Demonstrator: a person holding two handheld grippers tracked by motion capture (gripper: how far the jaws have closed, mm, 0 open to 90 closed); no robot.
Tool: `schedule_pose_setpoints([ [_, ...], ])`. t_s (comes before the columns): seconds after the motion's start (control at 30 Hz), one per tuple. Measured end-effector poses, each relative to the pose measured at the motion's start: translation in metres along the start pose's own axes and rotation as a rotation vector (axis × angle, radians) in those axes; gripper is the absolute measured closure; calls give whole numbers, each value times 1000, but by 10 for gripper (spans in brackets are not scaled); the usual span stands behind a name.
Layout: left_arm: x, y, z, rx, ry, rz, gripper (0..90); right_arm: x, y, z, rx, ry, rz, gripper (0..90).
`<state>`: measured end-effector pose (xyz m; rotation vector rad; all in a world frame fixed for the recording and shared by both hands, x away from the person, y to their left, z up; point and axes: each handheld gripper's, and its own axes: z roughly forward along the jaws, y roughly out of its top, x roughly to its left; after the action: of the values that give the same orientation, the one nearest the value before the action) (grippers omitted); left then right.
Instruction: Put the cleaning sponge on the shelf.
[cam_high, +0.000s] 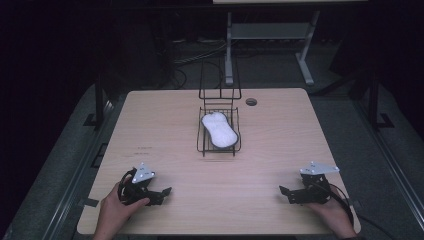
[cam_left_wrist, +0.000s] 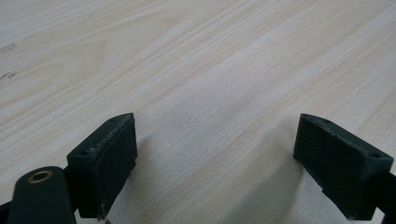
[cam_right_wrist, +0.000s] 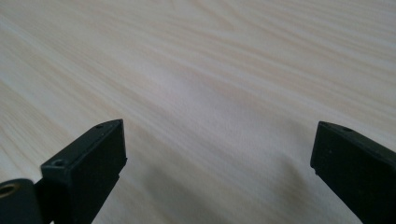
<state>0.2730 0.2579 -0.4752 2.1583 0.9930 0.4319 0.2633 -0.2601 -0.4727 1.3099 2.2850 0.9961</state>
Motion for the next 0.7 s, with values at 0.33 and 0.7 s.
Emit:
schedule_pose_setpoints([
  [0.33,0,0,0,0,0,0,125,-1,-12,0,16,-30,-18,28],
  [0.7,0,0,0,0,1,1,125,-3,-14,0,8,-18,-26,27],
])
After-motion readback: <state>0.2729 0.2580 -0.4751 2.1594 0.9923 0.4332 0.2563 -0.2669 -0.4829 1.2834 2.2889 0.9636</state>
